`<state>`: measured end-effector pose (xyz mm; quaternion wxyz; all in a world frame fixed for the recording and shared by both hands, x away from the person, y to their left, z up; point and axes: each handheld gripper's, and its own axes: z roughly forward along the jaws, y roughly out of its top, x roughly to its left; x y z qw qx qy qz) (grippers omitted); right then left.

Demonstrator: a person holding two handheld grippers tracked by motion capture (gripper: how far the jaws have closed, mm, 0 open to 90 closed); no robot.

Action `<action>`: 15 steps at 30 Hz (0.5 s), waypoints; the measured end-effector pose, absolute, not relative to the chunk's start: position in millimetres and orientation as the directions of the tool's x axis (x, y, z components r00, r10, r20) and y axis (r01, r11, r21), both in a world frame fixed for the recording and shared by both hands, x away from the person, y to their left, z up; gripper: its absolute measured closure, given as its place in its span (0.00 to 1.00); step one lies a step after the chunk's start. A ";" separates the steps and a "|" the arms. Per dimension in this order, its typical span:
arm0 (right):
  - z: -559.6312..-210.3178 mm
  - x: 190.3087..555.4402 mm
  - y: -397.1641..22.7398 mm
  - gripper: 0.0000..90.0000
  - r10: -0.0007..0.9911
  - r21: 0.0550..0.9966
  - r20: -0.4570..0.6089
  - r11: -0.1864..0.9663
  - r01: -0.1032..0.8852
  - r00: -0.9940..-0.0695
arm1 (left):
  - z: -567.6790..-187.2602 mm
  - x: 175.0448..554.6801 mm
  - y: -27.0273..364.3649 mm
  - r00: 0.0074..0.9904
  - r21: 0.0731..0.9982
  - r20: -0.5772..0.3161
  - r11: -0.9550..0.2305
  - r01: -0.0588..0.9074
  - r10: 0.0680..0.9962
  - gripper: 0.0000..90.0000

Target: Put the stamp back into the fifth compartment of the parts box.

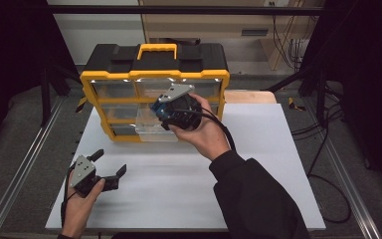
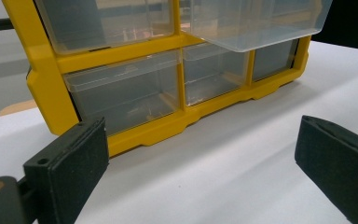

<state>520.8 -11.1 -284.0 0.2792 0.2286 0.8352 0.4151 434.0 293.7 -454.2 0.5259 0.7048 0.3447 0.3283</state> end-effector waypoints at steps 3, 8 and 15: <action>-283.9 521.8 -11.8 0.46 0.613 0.820 -0.278 0.552 0.149 -0.739 | -453.8 433.8 293.8 0.546 0.969 0.100 -0.207 0.138 0.832 0.03; -285.1 522.3 -10.8 0.46 0.611 0.818 -0.274 0.554 0.155 -0.743 | -454.1 434.0 293.8 0.547 0.968 0.099 -0.208 0.141 0.831 0.03; -288.3 524.9 -6.8 0.46 0.608 0.810 -0.268 0.562 0.167 -0.748 | -454.2 434.0 293.7 0.548 0.968 0.098 -0.208 0.142 0.831 0.03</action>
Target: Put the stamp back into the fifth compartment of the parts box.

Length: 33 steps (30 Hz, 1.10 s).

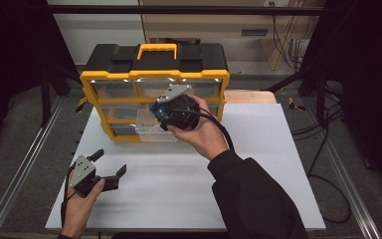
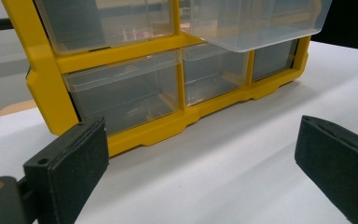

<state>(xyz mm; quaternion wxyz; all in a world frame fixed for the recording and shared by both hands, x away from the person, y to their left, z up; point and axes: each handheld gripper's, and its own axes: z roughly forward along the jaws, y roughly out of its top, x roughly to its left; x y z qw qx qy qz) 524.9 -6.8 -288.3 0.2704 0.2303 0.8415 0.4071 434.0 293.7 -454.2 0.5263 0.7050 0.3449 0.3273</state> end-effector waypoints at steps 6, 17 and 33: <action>-290.3 527.6 -5.4 0.46 0.606 0.807 -0.255 0.562 0.179 -0.753 | -454.0 434.0 293.4 0.549 0.968 0.100 -0.209 0.139 0.830 0.03; -291.3 531.2 -9.1 0.26 0.654 0.841 -0.183 0.491 0.228 -0.734 | -454.2 433.8 293.0 0.550 0.968 0.101 -0.210 0.140 0.829 0.03; -291.9 530.7 -20.0 0.17 0.696 0.865 -0.133 0.429 0.260 -0.706 | -454.3 434.1 293.0 0.551 0.967 0.100 -0.211 0.141 0.829 0.03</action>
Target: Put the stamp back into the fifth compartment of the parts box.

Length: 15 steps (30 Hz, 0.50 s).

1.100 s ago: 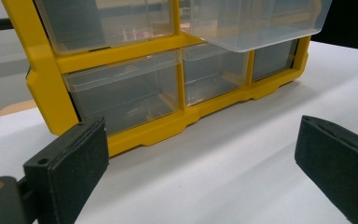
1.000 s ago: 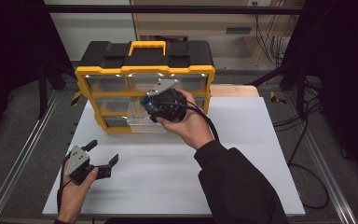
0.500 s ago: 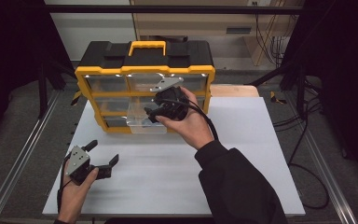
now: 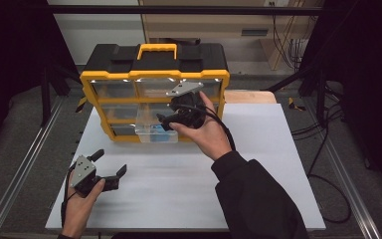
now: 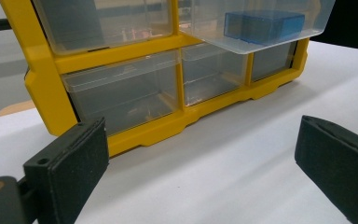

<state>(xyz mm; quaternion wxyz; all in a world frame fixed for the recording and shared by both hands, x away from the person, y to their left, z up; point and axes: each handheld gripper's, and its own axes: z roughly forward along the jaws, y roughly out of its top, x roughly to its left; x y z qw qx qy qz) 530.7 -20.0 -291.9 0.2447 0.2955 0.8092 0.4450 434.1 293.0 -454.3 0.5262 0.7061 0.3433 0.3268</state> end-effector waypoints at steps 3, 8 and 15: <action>-291.3 531.1 -20.8 0.14 0.700 0.868 -0.121 0.418 0.267 -0.704 | -454.3 434.0 292.8 0.551 0.967 0.101 -0.212 0.140 0.828 0.03; -290.1 530.4 -21.5 0.13 0.704 0.873 -0.111 0.407 0.270 -0.701 | -454.4 434.1 293.1 0.550 0.967 0.101 -0.212 0.142 0.829 0.03; -288.5 528.2 -26.1 0.11 0.711 0.875 -0.092 0.391 0.284 -0.697 | -454.4 434.1 293.0 0.550 0.967 0.101 -0.212 0.142 0.829 0.03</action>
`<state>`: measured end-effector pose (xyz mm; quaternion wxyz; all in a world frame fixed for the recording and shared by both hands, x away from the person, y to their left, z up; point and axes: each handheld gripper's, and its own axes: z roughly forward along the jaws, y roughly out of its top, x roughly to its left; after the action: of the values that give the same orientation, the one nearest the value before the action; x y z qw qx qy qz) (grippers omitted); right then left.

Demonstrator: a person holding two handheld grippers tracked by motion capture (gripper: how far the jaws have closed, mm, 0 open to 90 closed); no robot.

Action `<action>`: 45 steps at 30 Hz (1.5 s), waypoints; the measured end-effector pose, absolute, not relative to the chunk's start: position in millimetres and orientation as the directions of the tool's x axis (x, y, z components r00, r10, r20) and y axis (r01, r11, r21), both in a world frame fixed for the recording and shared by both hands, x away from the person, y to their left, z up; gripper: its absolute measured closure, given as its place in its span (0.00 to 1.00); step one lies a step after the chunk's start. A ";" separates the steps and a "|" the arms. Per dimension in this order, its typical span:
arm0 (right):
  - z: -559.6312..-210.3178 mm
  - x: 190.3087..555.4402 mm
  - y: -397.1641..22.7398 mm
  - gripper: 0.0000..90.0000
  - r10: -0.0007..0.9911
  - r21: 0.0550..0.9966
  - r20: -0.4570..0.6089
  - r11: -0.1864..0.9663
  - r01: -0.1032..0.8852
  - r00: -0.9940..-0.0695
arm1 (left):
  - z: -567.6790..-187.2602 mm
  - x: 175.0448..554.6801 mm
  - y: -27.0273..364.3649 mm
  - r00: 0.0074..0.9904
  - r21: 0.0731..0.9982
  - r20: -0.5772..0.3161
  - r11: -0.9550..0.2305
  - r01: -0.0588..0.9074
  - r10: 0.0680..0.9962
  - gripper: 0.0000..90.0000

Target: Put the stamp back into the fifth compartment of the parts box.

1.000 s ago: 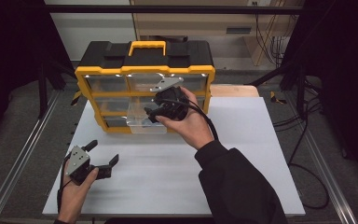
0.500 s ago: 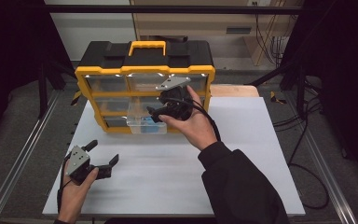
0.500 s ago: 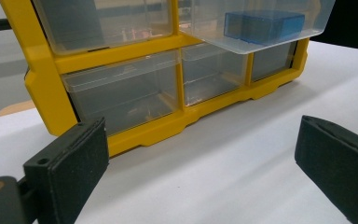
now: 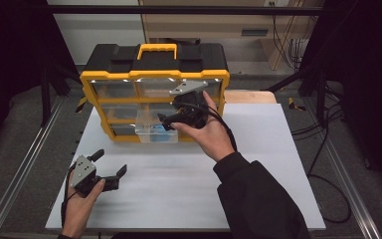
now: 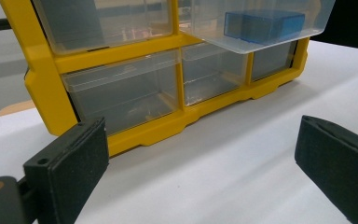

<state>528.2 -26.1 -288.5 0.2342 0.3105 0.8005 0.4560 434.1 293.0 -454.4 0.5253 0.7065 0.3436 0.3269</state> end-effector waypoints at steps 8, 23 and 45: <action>-286.3 526.1 -31.9 0.09 0.717 0.882 -0.085 0.377 0.283 -0.692 | -454.4 434.0 292.9 0.550 0.967 0.101 -0.212 0.142 0.829 0.03; -290.4 522.2 -47.2 0.06 0.732 0.896 -0.049 0.333 0.294 -0.680 | -454.5 434.1 293.5 0.547 0.967 0.097 -0.208 0.144 0.831 0.03; -296.1 507.2 -92.5 0.06 0.778 0.935 -0.018 0.235 0.265 -0.628 | -455.6 435.0 293.7 0.542 0.966 0.098 -0.211 0.150 0.834 0.03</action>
<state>507.2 -92.5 -296.1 0.2518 0.3505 0.7443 0.5096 435.0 293.7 -455.6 0.5225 0.7058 0.3486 0.3277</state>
